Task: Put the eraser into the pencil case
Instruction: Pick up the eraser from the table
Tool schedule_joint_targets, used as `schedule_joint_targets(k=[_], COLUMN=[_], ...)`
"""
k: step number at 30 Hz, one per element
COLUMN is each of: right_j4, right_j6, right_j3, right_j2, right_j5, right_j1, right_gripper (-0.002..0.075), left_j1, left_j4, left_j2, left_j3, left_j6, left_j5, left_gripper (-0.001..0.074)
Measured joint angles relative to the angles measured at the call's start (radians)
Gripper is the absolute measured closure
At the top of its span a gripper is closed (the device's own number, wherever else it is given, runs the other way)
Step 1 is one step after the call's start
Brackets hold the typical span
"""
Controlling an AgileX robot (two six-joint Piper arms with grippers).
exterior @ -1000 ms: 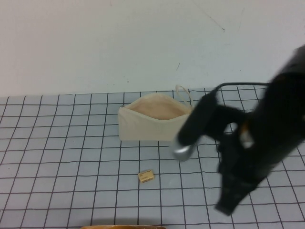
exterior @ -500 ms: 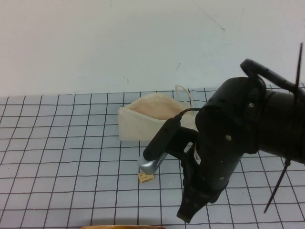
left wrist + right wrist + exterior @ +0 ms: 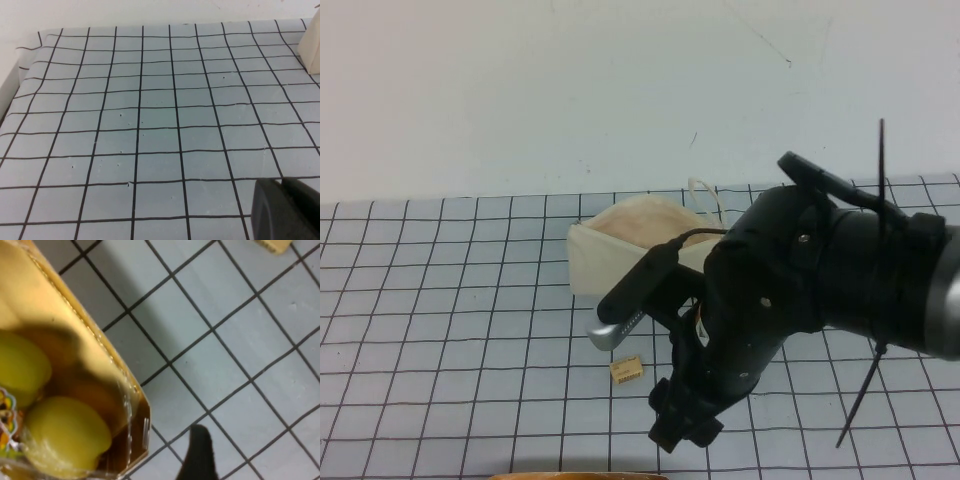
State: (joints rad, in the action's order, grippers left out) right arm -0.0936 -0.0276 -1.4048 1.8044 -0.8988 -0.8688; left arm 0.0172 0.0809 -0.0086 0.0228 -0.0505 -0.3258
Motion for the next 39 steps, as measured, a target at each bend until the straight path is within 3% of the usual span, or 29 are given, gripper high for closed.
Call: schedule_joint_targets(k=[16,25,32,39], right_j4=[0.023,0.03,0.03,0.03], right_j6=[0.074,0.074,0.076,0.123], right_j3=[-0.033,-0.294,-0.535,-0.658], right_j2=[0.156,0.326,0.485,0.582], right_j5=[0.104,0.082,-0.025,-0.132], right_j1=[0.022,0.022,0.026,0.064], right_gripper=[0.0202,0.0202,0.0202,0.0202], left_j1=[0.0,0.0,0.0,0.0], left_j4=[0.0,0.0,0.0,0.0], left_j2=[0.0,0.0,0.0,0.0], left_j3=[0.0,0.0,0.0,0.0], left_j6=[0.0,0.0,0.0,0.0], left_j5=[0.0,0.0,0.0,0.0], left_gripper=[0.0736,0.0736,0.0736,0.0736])
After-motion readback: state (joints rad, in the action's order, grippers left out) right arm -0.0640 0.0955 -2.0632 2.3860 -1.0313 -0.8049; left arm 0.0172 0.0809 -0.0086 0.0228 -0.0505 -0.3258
